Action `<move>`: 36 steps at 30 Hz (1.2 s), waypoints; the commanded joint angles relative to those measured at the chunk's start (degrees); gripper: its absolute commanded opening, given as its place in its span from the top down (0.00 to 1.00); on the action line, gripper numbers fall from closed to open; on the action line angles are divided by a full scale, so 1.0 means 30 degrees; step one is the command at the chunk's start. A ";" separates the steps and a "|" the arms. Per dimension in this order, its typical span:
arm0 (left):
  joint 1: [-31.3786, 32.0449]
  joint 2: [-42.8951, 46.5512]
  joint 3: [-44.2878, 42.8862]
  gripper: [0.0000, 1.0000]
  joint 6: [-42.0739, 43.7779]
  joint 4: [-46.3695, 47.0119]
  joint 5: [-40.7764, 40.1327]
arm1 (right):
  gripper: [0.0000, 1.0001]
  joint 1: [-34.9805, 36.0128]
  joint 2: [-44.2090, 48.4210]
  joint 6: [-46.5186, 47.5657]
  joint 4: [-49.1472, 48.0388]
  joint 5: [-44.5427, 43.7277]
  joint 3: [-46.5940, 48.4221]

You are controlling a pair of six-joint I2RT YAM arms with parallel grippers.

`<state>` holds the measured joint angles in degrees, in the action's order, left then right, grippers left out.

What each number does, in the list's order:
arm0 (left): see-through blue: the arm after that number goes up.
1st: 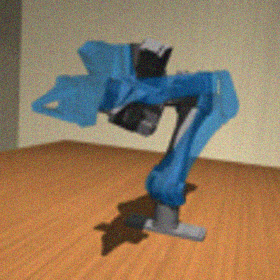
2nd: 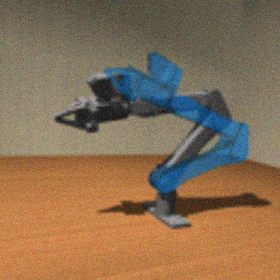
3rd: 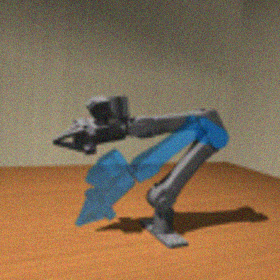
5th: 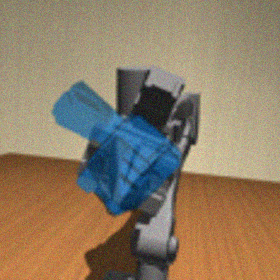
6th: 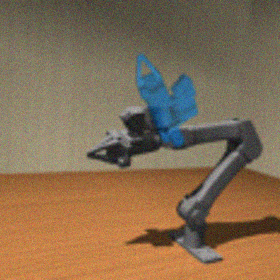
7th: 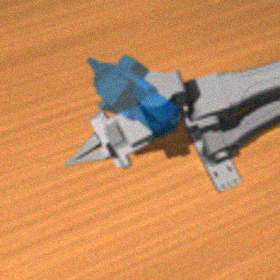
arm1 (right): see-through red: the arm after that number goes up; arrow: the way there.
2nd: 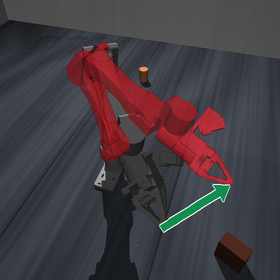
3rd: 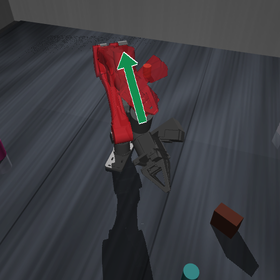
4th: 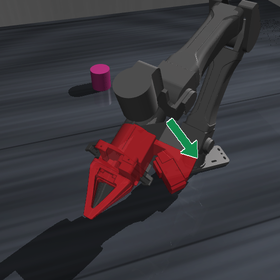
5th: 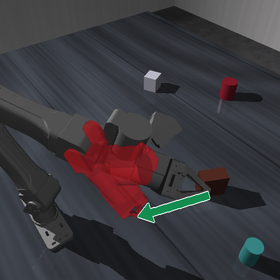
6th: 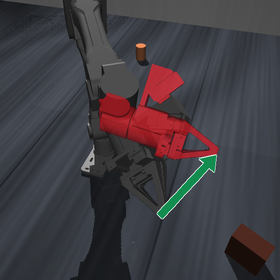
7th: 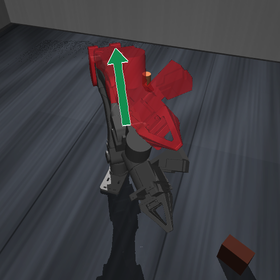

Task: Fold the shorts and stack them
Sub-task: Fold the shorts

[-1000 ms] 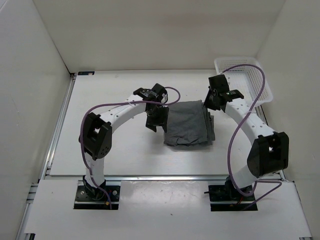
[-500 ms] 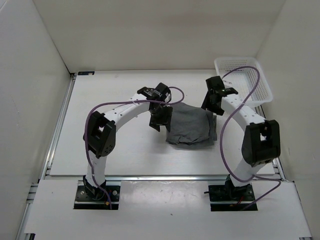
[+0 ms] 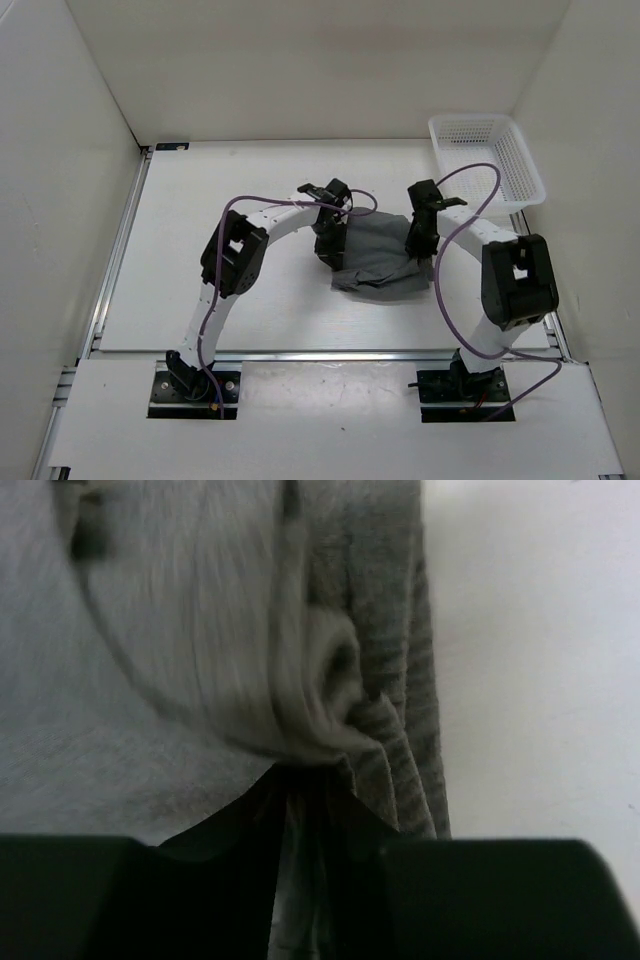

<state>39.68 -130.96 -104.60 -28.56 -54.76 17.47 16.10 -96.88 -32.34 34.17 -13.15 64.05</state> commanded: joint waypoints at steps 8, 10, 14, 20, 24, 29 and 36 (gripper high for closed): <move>-0.0949 0.4268 0.4803 0.80 -0.1231 0.1145 -0.2160 | 0.86 0.1717 -0.1601 -0.0498 -0.2573 0.5054 -0.0494; -0.1740 0.5268 0.5712 0.80 -0.1468 0.1145 -0.3038 | 0.86 0.2511 -0.2011 -0.0500 -0.2283 0.5261 0.0501; -0.3496 0.8339 0.6534 0.75 -0.1468 0.0652 -0.4416 | 0.82 0.4443 -0.2013 -0.0676 -0.1754 0.5701 0.2259; -0.5317 1.0369 0.3816 0.44 0.0347 -0.2191 -0.6057 | 0.18 0.4712 0.0326 -0.0239 0.0941 0.3129 0.5513; -0.5085 1.1306 0.3166 0.46 0.0730 -0.2722 -0.5359 | 0.36 0.4712 0.2321 0.0697 0.1119 0.1687 0.5981; -0.4324 1.2011 0.6579 0.80 -0.0321 -0.0735 -0.2988 | 0.93 0.5355 0.2147 0.1285 0.1324 0.3914 0.5342; -0.2009 1.1165 1.1306 0.89 -0.1614 0.2434 -0.1518 | 1.00 0.6382 0.1244 0.0644 -0.1193 0.4675 0.0714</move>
<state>30.83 -96.53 -73.45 -31.53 -51.81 9.80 34.61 -91.00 -29.89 33.12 -1.17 69.91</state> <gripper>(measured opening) 0.117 0.002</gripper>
